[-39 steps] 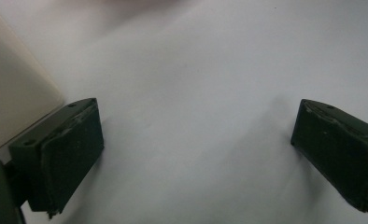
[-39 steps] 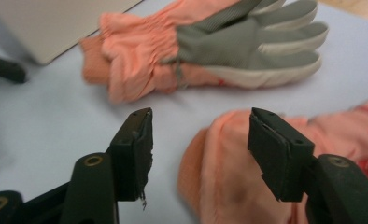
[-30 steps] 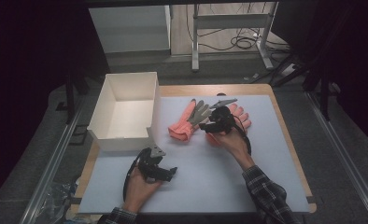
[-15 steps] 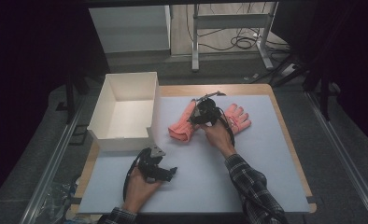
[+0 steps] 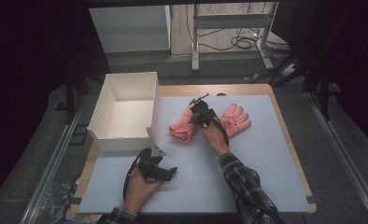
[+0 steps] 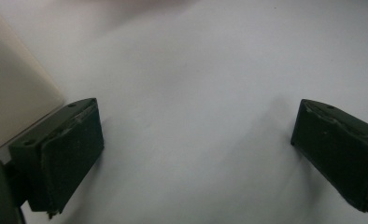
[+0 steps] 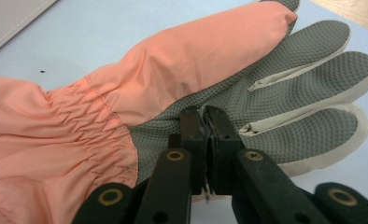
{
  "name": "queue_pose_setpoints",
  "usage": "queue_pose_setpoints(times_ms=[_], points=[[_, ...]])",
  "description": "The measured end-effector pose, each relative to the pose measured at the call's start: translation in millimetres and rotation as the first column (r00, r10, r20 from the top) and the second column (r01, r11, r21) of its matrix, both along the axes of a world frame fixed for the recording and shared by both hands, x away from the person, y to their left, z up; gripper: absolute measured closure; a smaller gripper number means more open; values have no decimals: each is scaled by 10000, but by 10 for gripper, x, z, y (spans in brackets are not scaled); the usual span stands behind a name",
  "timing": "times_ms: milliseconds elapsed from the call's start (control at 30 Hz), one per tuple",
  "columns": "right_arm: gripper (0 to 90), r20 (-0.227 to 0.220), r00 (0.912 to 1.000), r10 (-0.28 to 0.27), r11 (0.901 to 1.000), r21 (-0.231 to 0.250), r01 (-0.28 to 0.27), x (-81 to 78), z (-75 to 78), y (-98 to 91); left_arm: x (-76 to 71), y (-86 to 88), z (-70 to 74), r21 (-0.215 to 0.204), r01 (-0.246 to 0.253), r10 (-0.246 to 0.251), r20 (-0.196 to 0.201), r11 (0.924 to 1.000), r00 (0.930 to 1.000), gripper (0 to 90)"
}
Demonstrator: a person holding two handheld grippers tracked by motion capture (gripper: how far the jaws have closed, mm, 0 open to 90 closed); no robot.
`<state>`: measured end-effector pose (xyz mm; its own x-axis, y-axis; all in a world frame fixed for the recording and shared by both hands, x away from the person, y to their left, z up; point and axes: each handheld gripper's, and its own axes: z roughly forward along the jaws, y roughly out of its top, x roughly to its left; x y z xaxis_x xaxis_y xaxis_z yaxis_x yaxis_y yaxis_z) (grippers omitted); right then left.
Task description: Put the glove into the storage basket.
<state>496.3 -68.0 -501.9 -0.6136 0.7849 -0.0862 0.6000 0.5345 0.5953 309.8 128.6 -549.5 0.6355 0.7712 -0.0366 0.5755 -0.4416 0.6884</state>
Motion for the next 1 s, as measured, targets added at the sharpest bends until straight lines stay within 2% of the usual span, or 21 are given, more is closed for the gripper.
queue_pose_setpoints(times_ms=[133,200,267,633,867,933,1000], points=[[883,101,9998,151,9997,183,-152,-3,20,-32,-1,0,0,-8,-8,8,-7,10000,10000,22],[886,104,9997,217,9974,679,-224,1,49,-96,-1,0,0,-7,-7,7,-8,10000,10000,21],[887,145,9995,286,9951,937,-299,-3,70,-136,-1,0,0,-9,-7,7,-6,10000,10000,21],[887,356,9961,807,9846,1529,-852,-142,227,-283,0,2,1,19,14,-14,-9,10000,10000,21],[887,608,9897,1299,9725,1870,-1391,-297,397,-354,1,3,0,13,22,-22,3,10000,10000,21],[887,663,9871,1460,9670,2010,-1566,-335,437,-376,1,3,0,19,23,-23,3,10000,10000,21],[888,663,9831,1707,9569,2269,-1815,-408,501,-416,1,2,0,8,19,-19,-1,10000,10000,21]])
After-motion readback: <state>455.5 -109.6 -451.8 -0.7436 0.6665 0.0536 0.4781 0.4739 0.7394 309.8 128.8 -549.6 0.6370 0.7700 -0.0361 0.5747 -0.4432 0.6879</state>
